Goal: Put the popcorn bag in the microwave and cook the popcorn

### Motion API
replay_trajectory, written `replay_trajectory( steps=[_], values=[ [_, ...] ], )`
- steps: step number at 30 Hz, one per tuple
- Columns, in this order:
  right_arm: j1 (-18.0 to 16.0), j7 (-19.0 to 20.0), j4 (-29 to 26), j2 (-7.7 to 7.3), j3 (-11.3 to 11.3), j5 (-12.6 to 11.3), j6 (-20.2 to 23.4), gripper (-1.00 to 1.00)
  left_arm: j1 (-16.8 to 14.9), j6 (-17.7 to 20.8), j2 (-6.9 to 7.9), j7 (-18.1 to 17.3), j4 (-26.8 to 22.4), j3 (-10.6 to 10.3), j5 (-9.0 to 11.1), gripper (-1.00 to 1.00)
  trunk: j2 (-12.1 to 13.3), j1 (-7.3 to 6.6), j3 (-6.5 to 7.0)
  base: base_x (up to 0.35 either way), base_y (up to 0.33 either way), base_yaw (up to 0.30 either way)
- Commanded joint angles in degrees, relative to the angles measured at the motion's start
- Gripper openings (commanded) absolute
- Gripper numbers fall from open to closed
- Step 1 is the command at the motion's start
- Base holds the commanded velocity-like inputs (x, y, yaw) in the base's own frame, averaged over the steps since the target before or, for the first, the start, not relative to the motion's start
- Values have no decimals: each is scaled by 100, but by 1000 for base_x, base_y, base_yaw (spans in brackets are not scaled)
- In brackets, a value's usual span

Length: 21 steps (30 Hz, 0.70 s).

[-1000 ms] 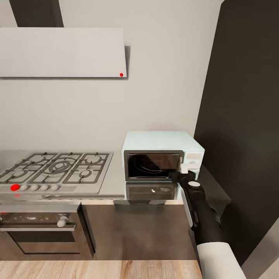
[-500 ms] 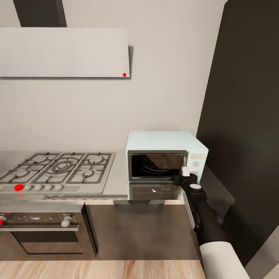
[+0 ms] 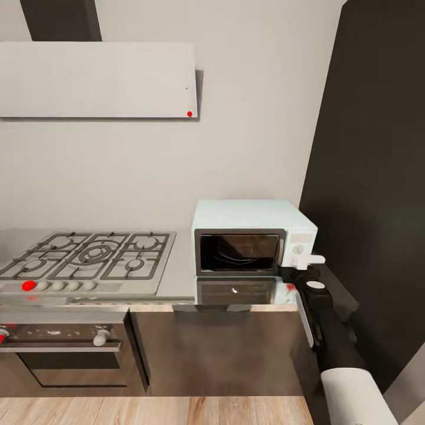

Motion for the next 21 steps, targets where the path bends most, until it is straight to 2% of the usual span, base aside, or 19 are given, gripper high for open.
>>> replay_trajectory(
  steps=[1, 7, 8, 21],
  values=[
    [-4, 5, -6, 4, -60, 21, 23, 100, -3, -13, -2, 20, 0, -48, 43, 100, -5, 1, -8, 0, 0, 0],
    [-4, 12, -6, 15, -148, 23, 12, 100, -3, -13, -2, 21, 0, -48, 45, 100, -5, 1, -8, 0, 0, 0],
    [-4, 12, -6, 26, -151, 20, 15, -100, -3, -13, -2, 21, 0, -48, 44, 100, -5, 1, -8, 0, 0, 0],
    [-4, -54, -15, 98, -110, 36, 12, -100, -3, -12, -2, 21, -2, -48, 43, 100, -5, 1, -8, 0, 0, 0]
  ],
)
